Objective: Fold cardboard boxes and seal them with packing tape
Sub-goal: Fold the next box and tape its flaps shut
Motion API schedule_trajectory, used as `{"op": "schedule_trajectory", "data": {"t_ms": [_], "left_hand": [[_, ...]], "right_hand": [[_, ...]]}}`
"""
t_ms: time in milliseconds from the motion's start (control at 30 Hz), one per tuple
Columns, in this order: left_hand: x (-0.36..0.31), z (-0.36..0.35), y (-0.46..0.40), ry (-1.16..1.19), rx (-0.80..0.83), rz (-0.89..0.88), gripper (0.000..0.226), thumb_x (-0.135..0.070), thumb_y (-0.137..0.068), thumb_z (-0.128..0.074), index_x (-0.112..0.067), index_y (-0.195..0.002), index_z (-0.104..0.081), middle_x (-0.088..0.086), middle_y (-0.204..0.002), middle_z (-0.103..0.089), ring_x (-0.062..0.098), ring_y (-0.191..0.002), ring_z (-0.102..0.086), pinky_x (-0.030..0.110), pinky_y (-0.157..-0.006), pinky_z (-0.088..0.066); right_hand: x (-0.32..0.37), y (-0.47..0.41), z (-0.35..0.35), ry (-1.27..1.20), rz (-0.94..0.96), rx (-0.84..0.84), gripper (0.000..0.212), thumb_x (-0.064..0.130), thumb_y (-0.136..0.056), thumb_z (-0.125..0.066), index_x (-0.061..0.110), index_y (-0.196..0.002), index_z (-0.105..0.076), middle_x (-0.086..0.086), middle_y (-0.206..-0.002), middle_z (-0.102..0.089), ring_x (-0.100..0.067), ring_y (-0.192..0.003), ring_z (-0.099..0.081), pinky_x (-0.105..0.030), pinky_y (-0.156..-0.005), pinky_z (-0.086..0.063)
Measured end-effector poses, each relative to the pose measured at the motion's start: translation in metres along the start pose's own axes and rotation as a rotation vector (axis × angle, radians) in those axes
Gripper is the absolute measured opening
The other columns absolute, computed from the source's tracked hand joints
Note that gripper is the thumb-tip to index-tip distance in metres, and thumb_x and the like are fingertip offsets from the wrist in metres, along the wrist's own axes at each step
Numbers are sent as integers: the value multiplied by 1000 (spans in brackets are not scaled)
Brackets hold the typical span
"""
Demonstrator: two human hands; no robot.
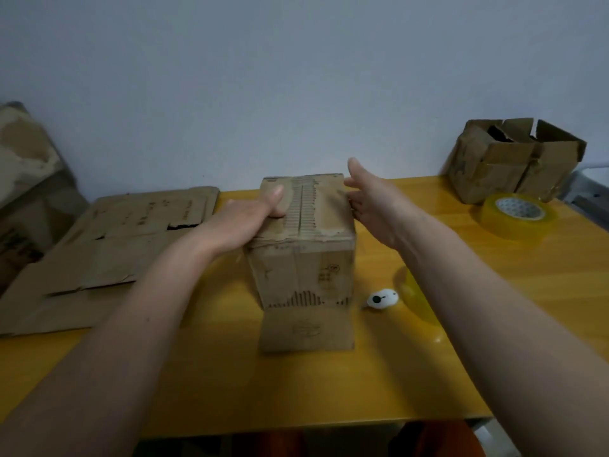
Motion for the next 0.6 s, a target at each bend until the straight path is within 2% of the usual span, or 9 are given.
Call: {"op": "schedule_trajectory", "data": {"t_ms": [67, 133, 200, 267, 367, 467, 600], "left_hand": [[8, -6, 6, 121, -2, -26, 77, -74, -88, -6, -39, -127, -61, -13, -153, -36, 16, -142, -28, 43, -119, -14], [19, -17, 14, 266, 22, -54, 73, -70, -90, -3, -41, -134, -54, -20, -156, -26, 9, -145, -19, 46, -121, -10], [30, -26, 17, 382, 35, -70, 73, -74, -88, -2, -46, -136, -50, -27, -155, -20, 4, -145, -14, 47, -121, -9], [36, -30, 15, 454, 51, -77, 76, -81, -84, -3, -49, -133, -52, -30, -154, -20, 2, -145, -13, 50, -120, -9], [37, -31, 13, 479, 72, -90, 74, -85, -80, -5, -56, -126, -55, -32, -153, -21, 2, -145, -14, 52, -119, -11], [38, -32, 14, 487, 79, -109, 72, -82, -82, -5, -54, -123, -58, -33, -150, -24, 2, -143, -18, 52, -119, -15], [35, -32, 13, 474, 50, -105, 71, -72, -90, -3, -48, -125, -59, -35, -144, -31, 1, -139, -25, 49, -119, -17]], "right_hand": [[-3, -6, -8, 16, -28, -17, 57, 54, -98, -34, 13, -134, -49, 2, -126, -56, -15, -113, -55, -25, -90, -40], [-15, -10, -11, 3, -39, -52, 57, 59, -97, -31, 18, -124, -59, 2, -118, -65, -13, -101, -62, -27, -79, -49], [-30, -8, -12, -27, 10, -89, 59, 60, -97, -24, 23, -122, -63, 12, -110, -66, -8, -97, -62, -26, -81, -48], [-45, -2, -12, -8, 128, -120, 63, 58, -99, -15, 27, -122, -64, 25, -119, -55, 3, -105, -52, -21, -90, -40], [-62, 1, -12, 113, 296, -126, 62, 57, -99, -11, 29, -130, -57, 25, -144, -35, 11, -120, -38, -24, -107, -27], [-74, -5, 1, 458, 451, -95, 66, 67, -86, -22, 33, -137, -49, 12, -158, -17, -2, -140, -21, -33, -111, -22], [-76, -9, 21, 619, 534, 25, 63, 69, -77, -51, 43, -134, -44, 20, -156, -15, 5, -136, -18, -33, -108, -26]]}}
Point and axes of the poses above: each hand's wrist, its own y-axis away from the middle knuckle, its own z-axis out of the back of the hand, x = y × z, the point moved 1 cm from there along -y, towards the middle knuckle
